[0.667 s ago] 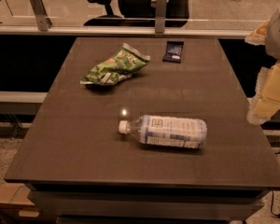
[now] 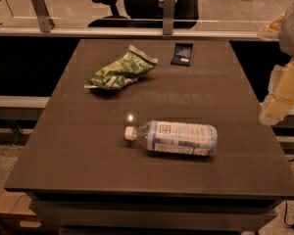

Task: Pick green jalapeno chip bag

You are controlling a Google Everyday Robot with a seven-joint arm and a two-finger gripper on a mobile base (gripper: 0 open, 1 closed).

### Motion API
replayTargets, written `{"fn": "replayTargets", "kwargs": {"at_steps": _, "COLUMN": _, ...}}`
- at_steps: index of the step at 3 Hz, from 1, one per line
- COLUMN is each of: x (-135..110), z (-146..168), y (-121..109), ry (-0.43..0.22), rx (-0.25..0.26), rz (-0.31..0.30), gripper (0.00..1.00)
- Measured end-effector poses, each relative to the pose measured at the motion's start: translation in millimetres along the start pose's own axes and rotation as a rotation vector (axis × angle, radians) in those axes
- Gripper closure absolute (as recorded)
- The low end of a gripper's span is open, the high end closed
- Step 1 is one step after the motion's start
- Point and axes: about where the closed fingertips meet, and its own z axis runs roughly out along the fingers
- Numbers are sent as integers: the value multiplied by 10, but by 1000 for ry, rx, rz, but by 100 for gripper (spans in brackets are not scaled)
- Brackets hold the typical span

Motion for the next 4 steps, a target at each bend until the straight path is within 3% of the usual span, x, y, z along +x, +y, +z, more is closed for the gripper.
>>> {"fn": "replayTargets", "kwargs": {"at_steps": 1, "x": -79, "z": 0, "y": -137, "ry": -36, "rx": 34, "rz": -37, "gripper": 0}}
{"fn": "replayTargets", "kwargs": {"at_steps": 2, "x": -193, "z": 11, "y": -239, "ry": -87, "rx": 99, "rz": -118, "gripper": 0}}
{"fn": "replayTargets", "kwargs": {"at_steps": 4, "x": -643, "z": 95, "y": -426, "ry": -190, "rx": 238, "rz": -352, "gripper": 0}}
